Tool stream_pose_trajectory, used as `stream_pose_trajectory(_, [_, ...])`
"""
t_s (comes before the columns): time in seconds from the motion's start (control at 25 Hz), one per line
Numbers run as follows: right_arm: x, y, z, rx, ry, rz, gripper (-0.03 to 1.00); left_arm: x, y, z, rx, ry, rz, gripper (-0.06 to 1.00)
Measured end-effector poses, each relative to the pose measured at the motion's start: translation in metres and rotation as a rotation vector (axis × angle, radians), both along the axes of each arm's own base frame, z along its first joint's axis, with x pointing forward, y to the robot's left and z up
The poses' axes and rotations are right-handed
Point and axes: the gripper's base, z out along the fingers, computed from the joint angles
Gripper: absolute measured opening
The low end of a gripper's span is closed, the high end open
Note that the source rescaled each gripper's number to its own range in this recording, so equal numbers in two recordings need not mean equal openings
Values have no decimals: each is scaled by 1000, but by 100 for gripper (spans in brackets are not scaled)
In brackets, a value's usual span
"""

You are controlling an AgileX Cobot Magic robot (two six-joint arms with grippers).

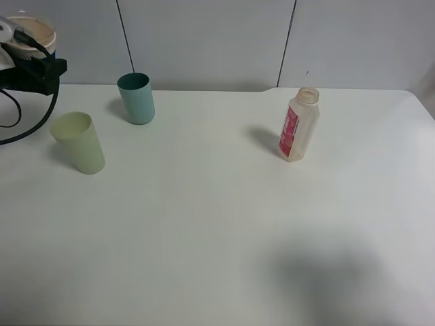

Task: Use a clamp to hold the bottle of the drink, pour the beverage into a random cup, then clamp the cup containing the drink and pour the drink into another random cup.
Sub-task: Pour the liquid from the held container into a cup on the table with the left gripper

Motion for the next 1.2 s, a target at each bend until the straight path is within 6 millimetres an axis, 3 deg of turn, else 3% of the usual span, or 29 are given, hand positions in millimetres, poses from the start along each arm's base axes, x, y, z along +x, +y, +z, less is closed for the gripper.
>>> stream_pose_trajectory(0.76, [0, 0, 0, 0, 0, 0, 100, -15, 53, -1, 81, -16, 48, 1])
stream_pose_trajectory(1.2, [0, 0, 0, 0, 0, 0, 100, -19, 60, -12, 129, 9, -1, 1])
